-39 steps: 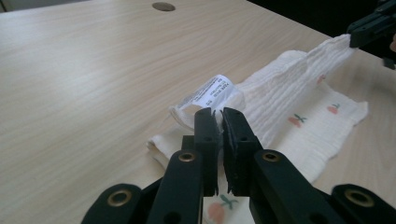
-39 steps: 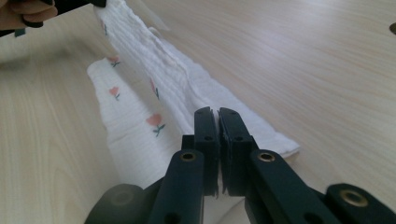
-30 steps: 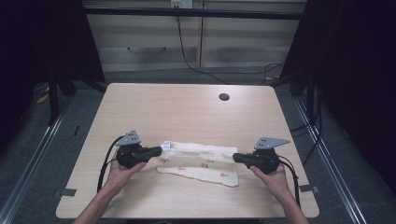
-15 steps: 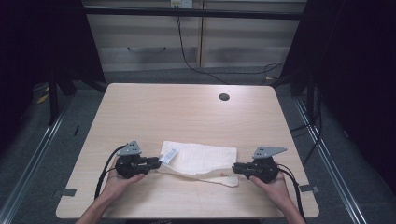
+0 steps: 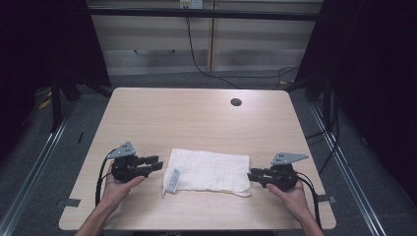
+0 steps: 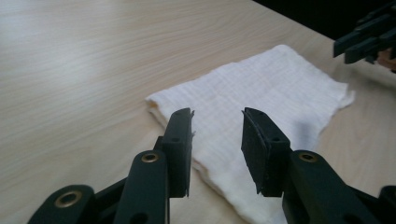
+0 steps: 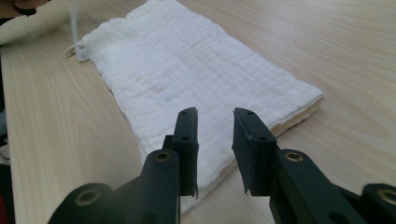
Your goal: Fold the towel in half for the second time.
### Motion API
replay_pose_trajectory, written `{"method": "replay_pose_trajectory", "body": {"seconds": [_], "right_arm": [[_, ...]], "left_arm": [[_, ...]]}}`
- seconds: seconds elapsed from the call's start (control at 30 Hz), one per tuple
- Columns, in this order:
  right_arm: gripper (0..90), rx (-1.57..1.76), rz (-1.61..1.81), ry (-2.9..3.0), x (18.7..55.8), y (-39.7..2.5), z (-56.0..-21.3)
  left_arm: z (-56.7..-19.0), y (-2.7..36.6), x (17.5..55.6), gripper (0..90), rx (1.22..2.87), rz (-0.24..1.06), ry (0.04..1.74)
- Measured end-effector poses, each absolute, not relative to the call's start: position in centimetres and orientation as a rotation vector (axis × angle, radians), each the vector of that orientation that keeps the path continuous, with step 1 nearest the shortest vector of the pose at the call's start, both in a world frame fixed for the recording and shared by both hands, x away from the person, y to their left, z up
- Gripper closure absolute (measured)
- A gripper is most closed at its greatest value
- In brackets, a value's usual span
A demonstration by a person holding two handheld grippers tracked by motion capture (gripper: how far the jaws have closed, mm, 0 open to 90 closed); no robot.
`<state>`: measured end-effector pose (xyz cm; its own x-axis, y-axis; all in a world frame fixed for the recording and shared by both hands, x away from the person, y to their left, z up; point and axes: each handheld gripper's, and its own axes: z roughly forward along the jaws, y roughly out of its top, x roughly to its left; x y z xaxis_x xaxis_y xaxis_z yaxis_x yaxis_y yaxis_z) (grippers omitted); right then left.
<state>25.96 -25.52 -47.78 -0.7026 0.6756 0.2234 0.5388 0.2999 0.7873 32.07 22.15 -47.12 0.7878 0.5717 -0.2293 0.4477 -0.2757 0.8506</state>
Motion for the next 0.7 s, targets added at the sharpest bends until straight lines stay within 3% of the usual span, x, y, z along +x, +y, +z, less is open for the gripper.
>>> {"method": "replay_pose_trajectory", "body": {"seconds": [0.47, 0.7], "right_arm": [[80.4, 1.158, 1.32, 2.37, 30.8, -25.1, -47.5], [66.9, 1.242, 1.261, 2.361, 34.0, -25.1, -48.8]], "left_arm": [[-49.7, 16.8, 34.8, 69.1, 2.117, 0.137, 0.731], [-50.7, 16.6, 34.2, 71.7, 2.146, 0.135, 0.722]]}}
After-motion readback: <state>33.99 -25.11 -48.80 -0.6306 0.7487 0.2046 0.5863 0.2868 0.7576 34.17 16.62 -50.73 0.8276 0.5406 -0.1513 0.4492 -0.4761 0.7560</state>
